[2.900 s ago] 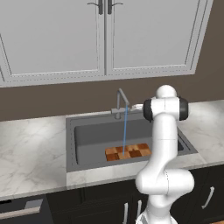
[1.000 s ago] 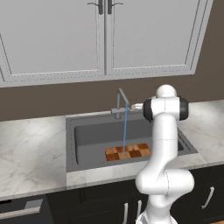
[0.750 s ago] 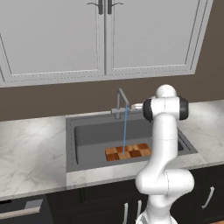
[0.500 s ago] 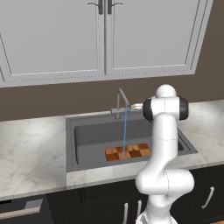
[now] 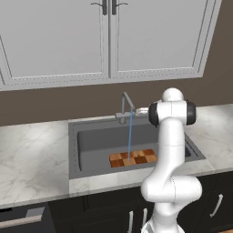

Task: Turn on the sink faucet with hot water and rinse the cutting board for ten seconds, then turn off the faucet. Push the cutting board to reach the water if necessary.

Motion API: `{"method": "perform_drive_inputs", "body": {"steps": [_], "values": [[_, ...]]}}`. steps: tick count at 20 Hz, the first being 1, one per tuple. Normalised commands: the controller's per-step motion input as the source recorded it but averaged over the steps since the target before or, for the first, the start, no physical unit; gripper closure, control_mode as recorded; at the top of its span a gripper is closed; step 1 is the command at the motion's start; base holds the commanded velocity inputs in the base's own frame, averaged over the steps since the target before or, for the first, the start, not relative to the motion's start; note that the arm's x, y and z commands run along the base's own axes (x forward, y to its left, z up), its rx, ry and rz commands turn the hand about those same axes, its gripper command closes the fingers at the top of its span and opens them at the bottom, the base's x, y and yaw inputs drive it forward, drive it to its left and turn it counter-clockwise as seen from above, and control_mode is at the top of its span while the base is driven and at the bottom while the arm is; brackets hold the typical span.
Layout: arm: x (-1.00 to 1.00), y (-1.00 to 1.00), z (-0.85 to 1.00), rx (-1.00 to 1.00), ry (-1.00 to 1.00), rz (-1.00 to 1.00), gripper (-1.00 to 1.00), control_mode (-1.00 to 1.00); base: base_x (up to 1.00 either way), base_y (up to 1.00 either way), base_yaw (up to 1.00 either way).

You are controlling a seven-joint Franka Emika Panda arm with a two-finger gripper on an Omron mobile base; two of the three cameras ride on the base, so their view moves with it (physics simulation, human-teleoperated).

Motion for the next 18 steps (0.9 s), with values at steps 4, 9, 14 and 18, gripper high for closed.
{"method": "perform_drive_inputs", "body": {"steps": [4,9,14,18], "values": [[0.01,0.22,0.00,0.00,0.01,0.00,-1.00,-1.00,0.00,0.00,0.00],[0.04,0.25,0.00,0.00,0.00,0.00,-1.00,-1.00,0.00,0.00,0.00],[0.06,0.28,0.00,0.00,0.00,0.00,-1.00,-1.00,0.00,0.00,0.00],[0.12,0.29,0.00,0.00,0.00,0.00,-1.00,-1.00,0.00,0.00,0.00]]}}
